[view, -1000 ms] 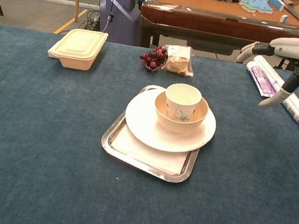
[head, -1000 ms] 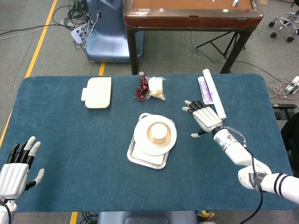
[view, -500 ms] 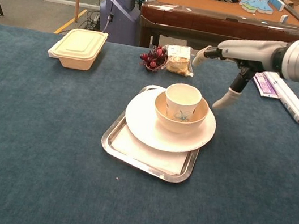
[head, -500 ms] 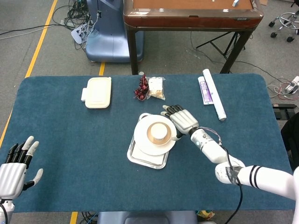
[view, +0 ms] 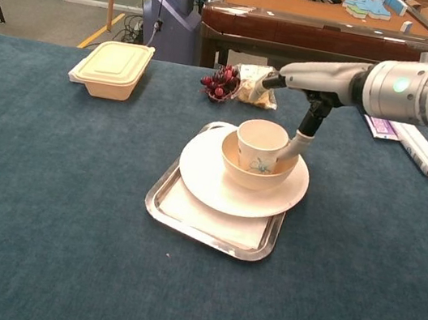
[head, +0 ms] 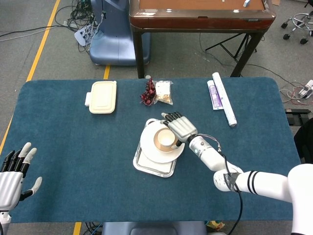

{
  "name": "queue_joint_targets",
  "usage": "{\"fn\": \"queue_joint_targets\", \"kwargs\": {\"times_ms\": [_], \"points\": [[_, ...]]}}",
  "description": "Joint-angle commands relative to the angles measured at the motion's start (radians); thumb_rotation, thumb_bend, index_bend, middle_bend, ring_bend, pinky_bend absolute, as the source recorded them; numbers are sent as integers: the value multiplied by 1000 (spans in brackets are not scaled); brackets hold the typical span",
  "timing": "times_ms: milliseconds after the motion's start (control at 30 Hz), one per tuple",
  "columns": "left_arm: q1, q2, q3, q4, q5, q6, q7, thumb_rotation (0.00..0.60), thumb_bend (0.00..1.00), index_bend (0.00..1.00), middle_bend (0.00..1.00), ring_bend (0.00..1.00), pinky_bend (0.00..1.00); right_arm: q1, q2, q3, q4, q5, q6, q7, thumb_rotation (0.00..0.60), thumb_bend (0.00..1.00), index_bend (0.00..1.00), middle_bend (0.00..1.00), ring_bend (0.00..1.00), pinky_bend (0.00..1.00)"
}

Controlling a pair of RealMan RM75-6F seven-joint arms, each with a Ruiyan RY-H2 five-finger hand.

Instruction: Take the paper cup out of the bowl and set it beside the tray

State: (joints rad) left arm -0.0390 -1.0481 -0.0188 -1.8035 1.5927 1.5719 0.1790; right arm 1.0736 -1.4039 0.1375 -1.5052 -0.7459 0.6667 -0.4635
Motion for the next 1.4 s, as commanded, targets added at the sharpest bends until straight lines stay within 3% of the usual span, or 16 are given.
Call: {"fn": "queue_joint_targets", "kwargs": {"times_ms": [33,333,733,1133,1400], "points": [[0,2,1,0,1,0,-3,600,333,0,0,0,0,12,-13,-7,13,10,1,-5,600,116,213,47,0,0],[5,9,1,1,8,10,-19,600,333,0,0,0,0,46,-61,-22,71,32,-19,5,600,118,223,54,0,0],[5,14,1,4,12,10,-35,600,333,0,0,0,0,65,-88,-38,99,38,-6,12,600,130,395,83,0,0],[2,10,-1,8,4,2,-31,600,333,0,0,0,0,69,-61,-29,71,25,21,23,600,145,451,100,0,0],[1,6,3,10,11,0,-18,600,333,0,0,0,0,86,7,-12,-29,39,69,-10,600,145,451,100,0,0]]}}
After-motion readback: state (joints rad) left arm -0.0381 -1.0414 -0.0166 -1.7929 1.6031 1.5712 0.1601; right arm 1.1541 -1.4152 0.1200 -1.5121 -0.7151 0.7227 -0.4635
